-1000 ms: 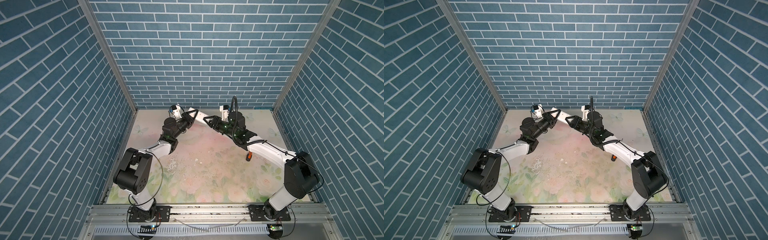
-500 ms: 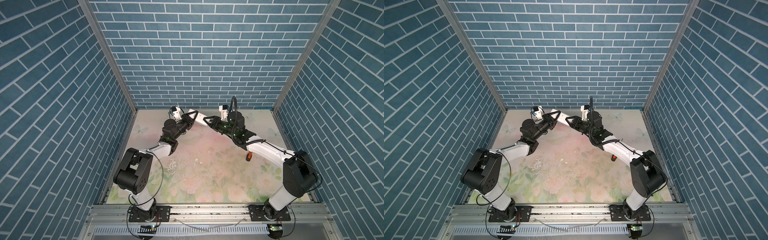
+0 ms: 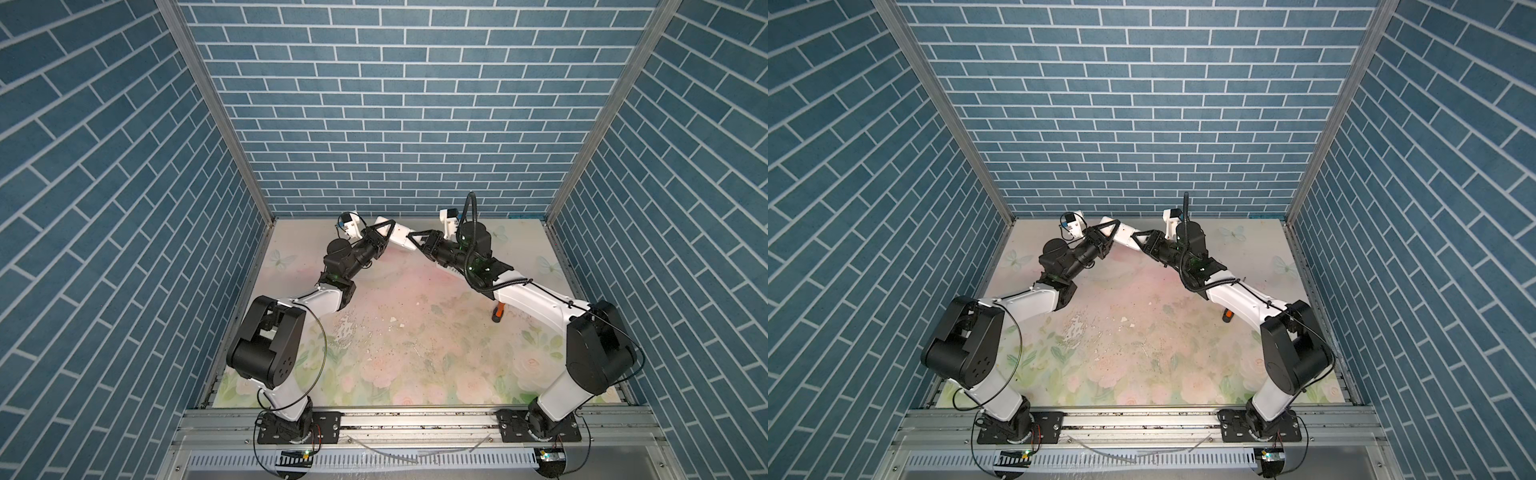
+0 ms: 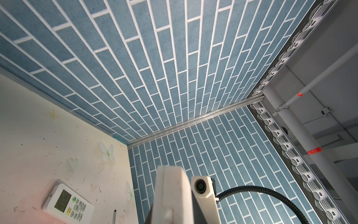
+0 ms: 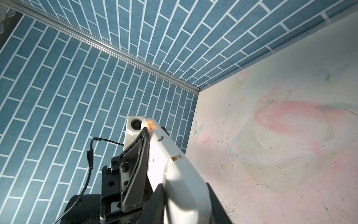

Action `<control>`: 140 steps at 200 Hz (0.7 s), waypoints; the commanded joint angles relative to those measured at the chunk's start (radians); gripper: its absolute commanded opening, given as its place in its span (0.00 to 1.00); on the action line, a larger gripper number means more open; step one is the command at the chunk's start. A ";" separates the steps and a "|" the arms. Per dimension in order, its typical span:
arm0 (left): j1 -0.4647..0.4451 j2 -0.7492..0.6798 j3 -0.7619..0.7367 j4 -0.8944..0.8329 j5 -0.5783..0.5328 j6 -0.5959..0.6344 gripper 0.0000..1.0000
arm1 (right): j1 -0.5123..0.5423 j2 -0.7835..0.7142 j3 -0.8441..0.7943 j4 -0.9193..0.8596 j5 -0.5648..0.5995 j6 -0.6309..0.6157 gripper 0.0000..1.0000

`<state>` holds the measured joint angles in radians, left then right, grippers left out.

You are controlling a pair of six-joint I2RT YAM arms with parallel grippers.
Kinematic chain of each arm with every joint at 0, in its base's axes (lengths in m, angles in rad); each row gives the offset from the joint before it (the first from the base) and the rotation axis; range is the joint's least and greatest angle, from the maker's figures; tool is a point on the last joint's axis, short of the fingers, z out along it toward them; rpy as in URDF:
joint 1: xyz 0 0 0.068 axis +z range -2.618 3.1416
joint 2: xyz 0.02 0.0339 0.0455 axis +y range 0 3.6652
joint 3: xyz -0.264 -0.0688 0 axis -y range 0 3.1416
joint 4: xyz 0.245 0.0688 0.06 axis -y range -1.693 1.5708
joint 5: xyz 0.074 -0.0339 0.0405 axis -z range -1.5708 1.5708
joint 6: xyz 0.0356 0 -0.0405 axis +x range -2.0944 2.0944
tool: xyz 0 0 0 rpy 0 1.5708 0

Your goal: Unload the batteries from the remote control

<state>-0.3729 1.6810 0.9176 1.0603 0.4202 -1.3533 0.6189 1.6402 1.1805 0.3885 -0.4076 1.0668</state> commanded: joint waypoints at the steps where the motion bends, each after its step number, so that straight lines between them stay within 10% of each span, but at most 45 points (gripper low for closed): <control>1: -0.008 -0.020 0.010 0.043 0.020 0.022 0.00 | 0.002 -0.002 0.023 0.007 0.001 -0.037 0.36; 140: 0.033 -0.042 0.007 0.028 0.034 0.028 0.00 | 0.001 -0.037 -0.014 -0.034 0.018 -0.050 0.40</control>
<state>-0.3527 1.6810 0.9176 1.0576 0.4389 -1.3388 0.6189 1.6382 1.1805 0.3668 -0.4042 1.0393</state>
